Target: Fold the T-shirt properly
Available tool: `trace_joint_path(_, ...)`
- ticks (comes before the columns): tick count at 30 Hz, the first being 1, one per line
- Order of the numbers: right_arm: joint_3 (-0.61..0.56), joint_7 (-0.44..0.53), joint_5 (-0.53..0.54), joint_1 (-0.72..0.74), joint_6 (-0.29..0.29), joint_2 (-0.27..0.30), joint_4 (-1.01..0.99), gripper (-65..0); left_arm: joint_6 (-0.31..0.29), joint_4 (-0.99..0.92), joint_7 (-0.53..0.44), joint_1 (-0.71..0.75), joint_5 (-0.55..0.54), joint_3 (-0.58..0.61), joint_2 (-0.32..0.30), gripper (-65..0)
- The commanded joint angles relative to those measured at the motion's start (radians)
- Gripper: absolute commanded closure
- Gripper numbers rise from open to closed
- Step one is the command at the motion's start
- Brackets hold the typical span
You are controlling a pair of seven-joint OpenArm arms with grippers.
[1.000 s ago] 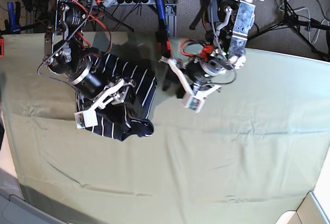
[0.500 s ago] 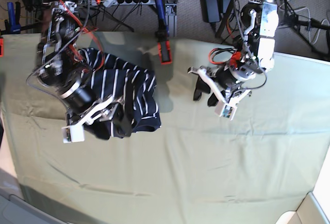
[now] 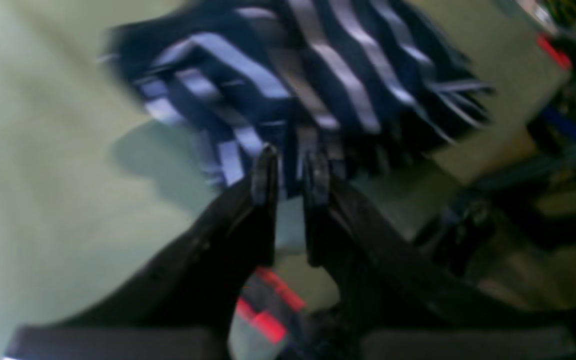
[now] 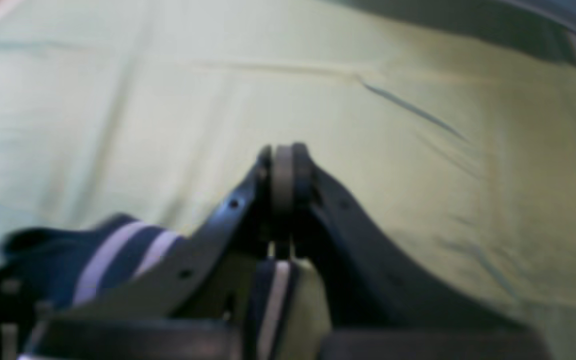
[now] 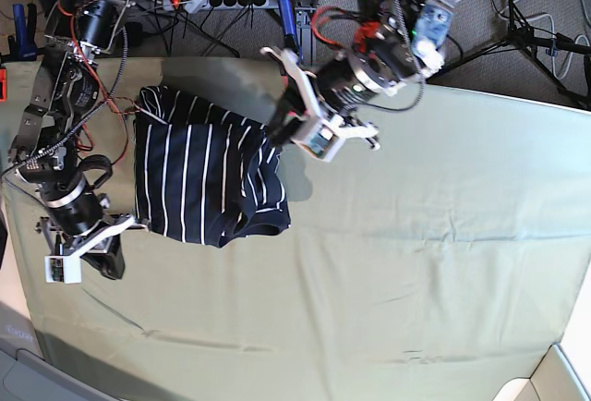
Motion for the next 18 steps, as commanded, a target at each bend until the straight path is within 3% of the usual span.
trace_joint_path(1,0.003,0.037,-0.005,0.022,0.049,0.009,-0.001,0.0,-0.004,0.019,-0.03,-0.006,0.016,0.024,0.003,-8.6)
trace_joint_path(7,0.002,0.079,-0.016,0.022,0.049,0.008,-0.156,0.0,-0.003,-0.009,-0.035,-0.008,0.061,0.076,0.011,-8.6)
trace_joint_path(14,0.002,0.082,0.117,0.025,0.05,0.007,-0.208,0.0,-0.003,-0.094,-0.07,-0.03,0.071,0.075,0.024,-8.6)
trace_joint_path(18,0.002,0.081,0.14,0.027,0.05,0.007,-0.208,0.0,-0.003,-0.15,-0.073,-0.089,0.071,0.074,0.024,-8.6)
